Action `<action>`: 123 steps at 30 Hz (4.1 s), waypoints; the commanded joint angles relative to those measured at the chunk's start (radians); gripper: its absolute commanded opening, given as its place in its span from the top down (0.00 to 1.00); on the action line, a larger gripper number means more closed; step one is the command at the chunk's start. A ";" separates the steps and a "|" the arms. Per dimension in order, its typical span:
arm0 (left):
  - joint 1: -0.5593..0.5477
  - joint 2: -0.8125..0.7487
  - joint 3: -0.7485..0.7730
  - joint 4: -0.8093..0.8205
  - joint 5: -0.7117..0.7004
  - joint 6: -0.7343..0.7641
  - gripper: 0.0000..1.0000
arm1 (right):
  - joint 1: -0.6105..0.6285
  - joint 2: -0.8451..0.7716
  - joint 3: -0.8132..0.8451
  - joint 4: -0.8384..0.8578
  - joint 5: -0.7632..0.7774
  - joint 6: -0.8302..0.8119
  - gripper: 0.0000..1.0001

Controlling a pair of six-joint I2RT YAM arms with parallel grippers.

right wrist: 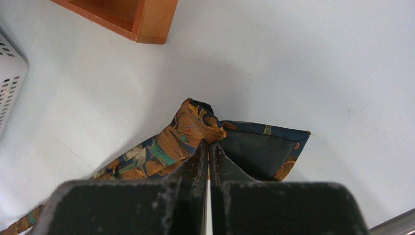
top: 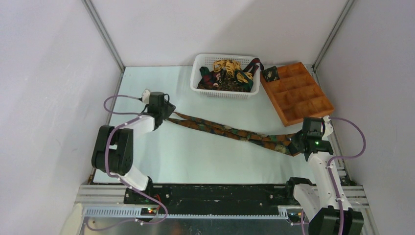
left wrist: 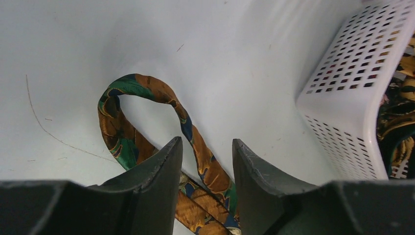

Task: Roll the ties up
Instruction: Flatten out the tie at the center of the board.

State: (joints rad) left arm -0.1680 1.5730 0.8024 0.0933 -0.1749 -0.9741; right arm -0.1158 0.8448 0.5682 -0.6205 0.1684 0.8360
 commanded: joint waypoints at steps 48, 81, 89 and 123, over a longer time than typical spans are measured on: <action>0.112 0.098 0.057 -0.055 -0.031 0.022 0.59 | -0.007 -0.017 0.004 0.000 0.011 -0.017 1.00; 0.130 0.032 -0.092 0.822 0.415 0.001 1.00 | -0.145 -0.093 0.004 0.050 -0.109 -0.026 1.00; 0.214 0.285 -0.134 1.426 0.540 -0.260 1.00 | -0.183 -0.089 0.004 0.032 -0.064 -0.007 1.00; 0.231 0.240 -0.280 1.066 0.339 -0.197 0.41 | -0.189 -0.092 0.004 -0.001 -0.061 -0.018 1.00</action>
State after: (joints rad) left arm 0.0555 1.8580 0.5198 1.1736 0.1978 -1.1725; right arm -0.2989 0.7639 0.5678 -0.6273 0.0834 0.8288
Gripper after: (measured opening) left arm 0.547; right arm 0.007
